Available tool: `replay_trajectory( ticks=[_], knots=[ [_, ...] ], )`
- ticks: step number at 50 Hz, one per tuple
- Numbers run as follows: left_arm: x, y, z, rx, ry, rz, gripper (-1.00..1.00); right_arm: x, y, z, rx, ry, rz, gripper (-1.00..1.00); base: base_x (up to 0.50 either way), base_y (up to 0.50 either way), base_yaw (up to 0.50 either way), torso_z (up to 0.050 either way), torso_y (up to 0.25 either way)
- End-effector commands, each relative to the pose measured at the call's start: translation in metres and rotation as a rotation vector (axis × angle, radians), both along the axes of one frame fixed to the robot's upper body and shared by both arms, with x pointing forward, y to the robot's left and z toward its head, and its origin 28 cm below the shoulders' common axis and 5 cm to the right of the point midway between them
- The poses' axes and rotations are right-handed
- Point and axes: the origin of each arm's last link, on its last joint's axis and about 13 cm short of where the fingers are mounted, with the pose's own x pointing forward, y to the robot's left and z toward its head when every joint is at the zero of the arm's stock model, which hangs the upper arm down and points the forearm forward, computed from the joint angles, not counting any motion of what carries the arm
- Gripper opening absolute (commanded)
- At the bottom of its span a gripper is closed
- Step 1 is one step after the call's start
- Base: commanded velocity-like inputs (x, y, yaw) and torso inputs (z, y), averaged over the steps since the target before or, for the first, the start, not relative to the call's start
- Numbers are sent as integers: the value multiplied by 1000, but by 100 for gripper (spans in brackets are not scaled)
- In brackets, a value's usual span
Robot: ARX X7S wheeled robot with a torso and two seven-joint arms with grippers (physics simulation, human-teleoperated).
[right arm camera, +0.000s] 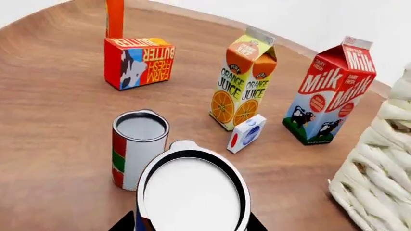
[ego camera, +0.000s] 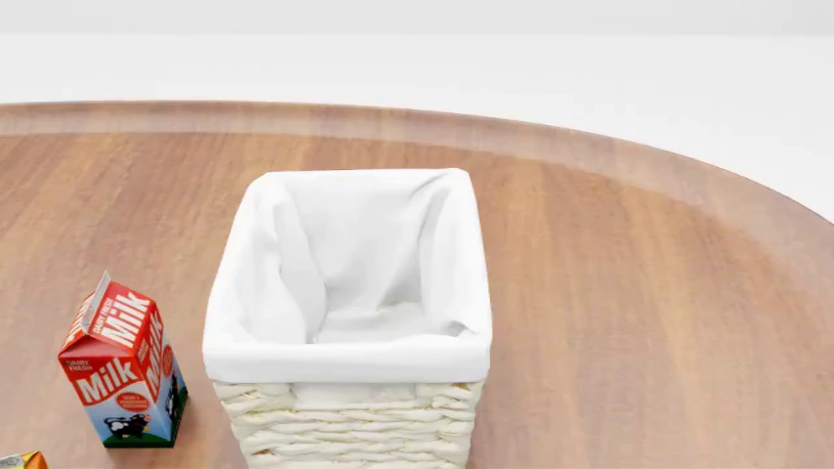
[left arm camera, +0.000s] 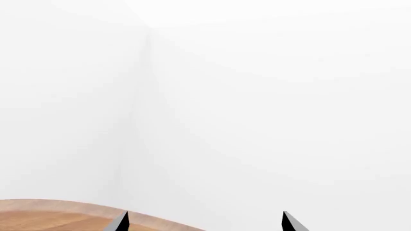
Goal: Pick up the alphabet soup, and put it in the basket.
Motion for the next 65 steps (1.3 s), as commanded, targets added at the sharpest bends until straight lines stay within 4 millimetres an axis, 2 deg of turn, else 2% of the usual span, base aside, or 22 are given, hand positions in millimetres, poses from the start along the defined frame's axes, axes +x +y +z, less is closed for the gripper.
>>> replay_trajectory(
  ticks=[1,7,19,33,42,47,58,65],
  knots=[
    [0,0,1,-5,0,0,100,-6,-7,28,141,-80,-68,-100,0,0,0,0,0],
    [0,1,1,-5,-1,5,100,-11,-13,46,243,-118,-87,-100,0,0,0,0,0],
    [1,1,1,-5,1,4,100,-15,-20,64,391,-122,-103,-100,0,0,0,0,0],
    [2,0,0,-2,3,4,100,-13,-25,81,594,-42,-148,-100,0,0,0,0,1],
    [2,0,1,-1,2,5,100,-13,-26,86,651,-27,-168,-100,0,0,0,0,0],
    [1,0,1,-2,1,5,100,-10,-27,94,735,-14,-231,-100,0,0,1,0,2],
    [2,0,0,0,4,1,100,-1,-19,98,729,-103,-416,-100,0,0,0,0,0],
    [2,0,0,-1,4,1,100,2,-14,103,758,-73,-424,-100,0,0,0,0,0]
  ],
)
